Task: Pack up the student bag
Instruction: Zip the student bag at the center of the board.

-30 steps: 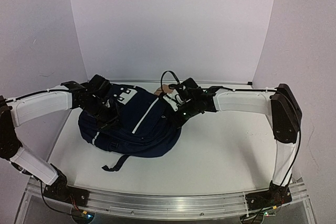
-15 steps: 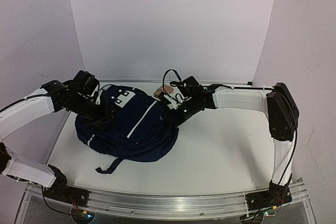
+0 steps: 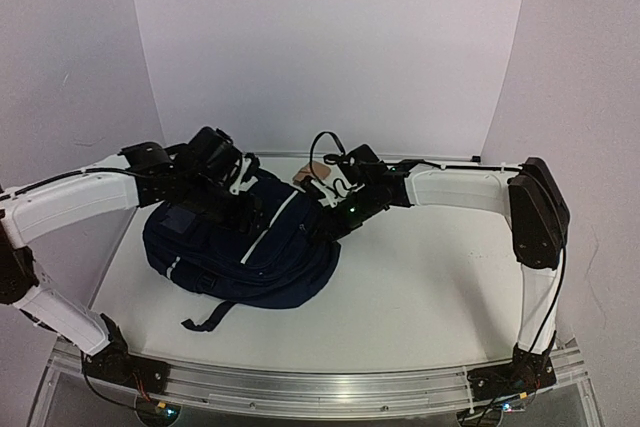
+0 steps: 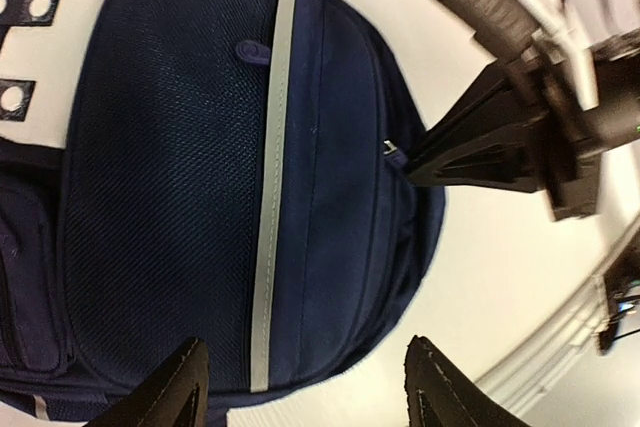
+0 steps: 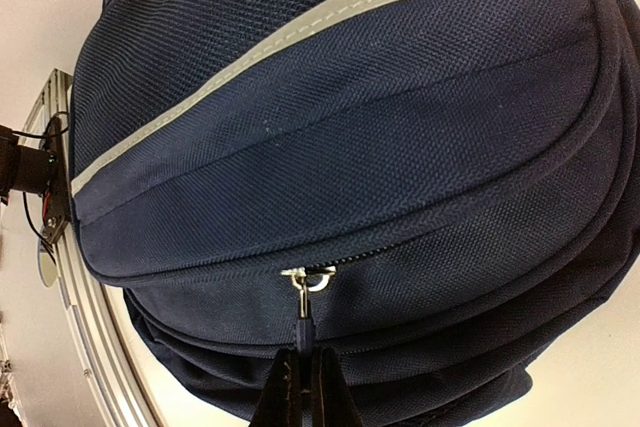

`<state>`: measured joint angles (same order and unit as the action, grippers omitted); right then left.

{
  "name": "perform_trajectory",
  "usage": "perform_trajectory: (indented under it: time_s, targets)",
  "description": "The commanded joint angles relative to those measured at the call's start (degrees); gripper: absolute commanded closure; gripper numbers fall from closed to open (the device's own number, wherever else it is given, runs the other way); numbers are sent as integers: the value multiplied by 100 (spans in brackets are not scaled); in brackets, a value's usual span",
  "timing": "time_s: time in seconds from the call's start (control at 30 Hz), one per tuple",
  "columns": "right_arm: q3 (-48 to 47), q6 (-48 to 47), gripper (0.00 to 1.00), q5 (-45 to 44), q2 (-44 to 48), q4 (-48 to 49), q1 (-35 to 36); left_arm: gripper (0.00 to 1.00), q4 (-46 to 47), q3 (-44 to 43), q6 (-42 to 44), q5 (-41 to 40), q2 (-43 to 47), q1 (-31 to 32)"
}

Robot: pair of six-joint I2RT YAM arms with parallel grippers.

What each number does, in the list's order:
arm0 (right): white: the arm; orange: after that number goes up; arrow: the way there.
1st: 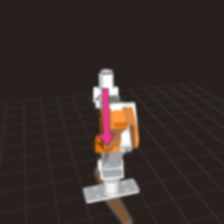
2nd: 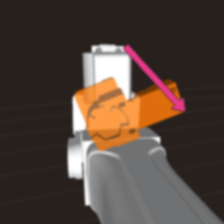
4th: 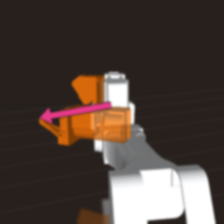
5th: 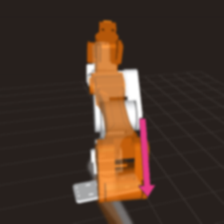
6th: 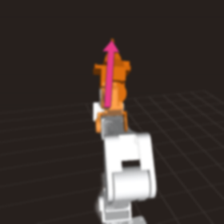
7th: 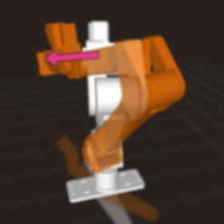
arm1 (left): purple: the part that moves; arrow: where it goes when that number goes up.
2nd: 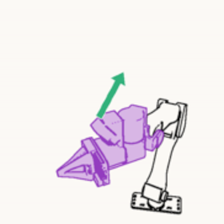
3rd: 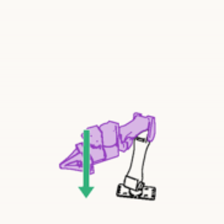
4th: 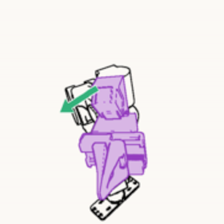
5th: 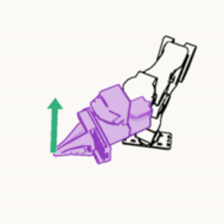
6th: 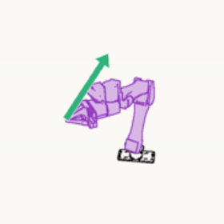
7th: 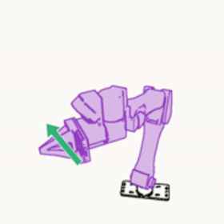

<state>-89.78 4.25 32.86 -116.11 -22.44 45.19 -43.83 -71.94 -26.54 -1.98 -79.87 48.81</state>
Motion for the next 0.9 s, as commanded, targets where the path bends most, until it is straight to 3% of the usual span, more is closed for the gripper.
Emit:
perform_trajectory:
  time_s: [0.0,0.2,0.5,0.63,0.8,0.87]
  targets:
    - [-39,76,100,405,235,-49,61,34,251,-519,501,-718,-455,296]
    - [-106,119,100,401,182,-50,41,37,4,-1134,854,-1325,-1422,714]
    - [-224,234,100,398,80,-49,-75,37,-448,-1647,813,-1693,-2300,812]
    - [-216,233,100,310,82,-50,-129,50,-595,-1499,707,-1726,-2315,815]
    - [-277,263,100,292,39,-48,-204,52,-812,-1416,671,-1622,-2451,842]
    - [-300,260,100,283,28,-49,-217,64,-934,-1424,683,-1617,-2533,862]
